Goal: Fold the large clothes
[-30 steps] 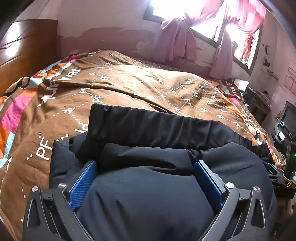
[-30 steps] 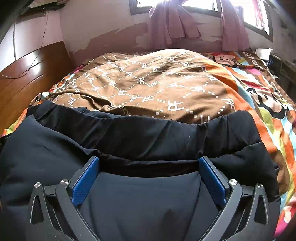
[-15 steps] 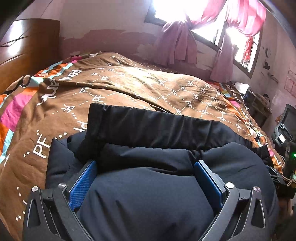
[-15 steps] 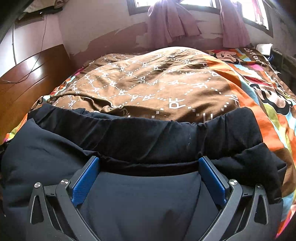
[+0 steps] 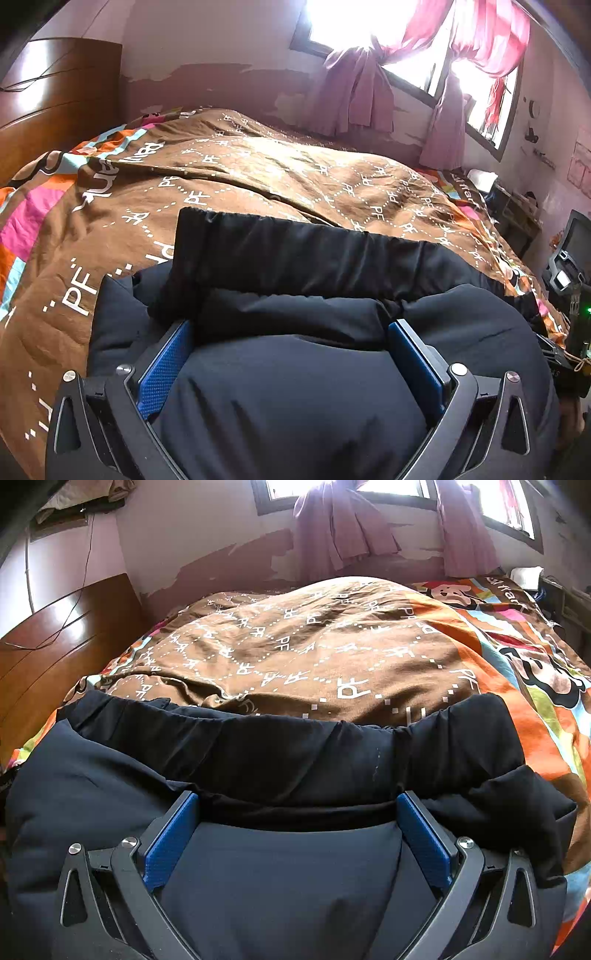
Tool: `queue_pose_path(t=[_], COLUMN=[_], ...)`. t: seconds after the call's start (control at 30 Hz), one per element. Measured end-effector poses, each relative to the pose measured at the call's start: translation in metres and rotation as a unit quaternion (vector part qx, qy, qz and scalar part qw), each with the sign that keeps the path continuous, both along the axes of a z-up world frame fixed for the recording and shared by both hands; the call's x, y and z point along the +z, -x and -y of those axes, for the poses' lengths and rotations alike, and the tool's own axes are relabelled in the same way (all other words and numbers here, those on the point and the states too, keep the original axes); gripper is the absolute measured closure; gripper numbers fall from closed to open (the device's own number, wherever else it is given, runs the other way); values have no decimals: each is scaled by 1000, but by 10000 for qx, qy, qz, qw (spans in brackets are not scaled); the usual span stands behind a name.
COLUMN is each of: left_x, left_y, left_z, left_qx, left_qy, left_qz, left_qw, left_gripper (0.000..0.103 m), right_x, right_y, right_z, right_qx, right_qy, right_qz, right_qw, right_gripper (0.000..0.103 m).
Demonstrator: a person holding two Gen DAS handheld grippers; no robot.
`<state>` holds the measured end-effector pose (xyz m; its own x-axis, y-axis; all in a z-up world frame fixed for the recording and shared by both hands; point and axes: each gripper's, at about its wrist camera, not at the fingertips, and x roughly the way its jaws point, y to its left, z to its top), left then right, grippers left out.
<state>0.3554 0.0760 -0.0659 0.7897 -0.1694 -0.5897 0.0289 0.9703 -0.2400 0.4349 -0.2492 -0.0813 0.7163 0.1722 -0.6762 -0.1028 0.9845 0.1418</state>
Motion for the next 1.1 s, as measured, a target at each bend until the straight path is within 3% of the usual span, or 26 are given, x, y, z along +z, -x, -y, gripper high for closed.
queue_pose_path(t=[1.1], left_x=[-6], left_y=[-3], left_z=[-3], left_qx=[28], left_qy=[58], left_qz=[261], left_qw=[9996], left_gripper=[0], right_x=[-2], right_y=[-5], right_z=[0], right_qx=[17], right_qy=[-208], right_qz=[215], right_qw=[9996], right_gripper=[0])
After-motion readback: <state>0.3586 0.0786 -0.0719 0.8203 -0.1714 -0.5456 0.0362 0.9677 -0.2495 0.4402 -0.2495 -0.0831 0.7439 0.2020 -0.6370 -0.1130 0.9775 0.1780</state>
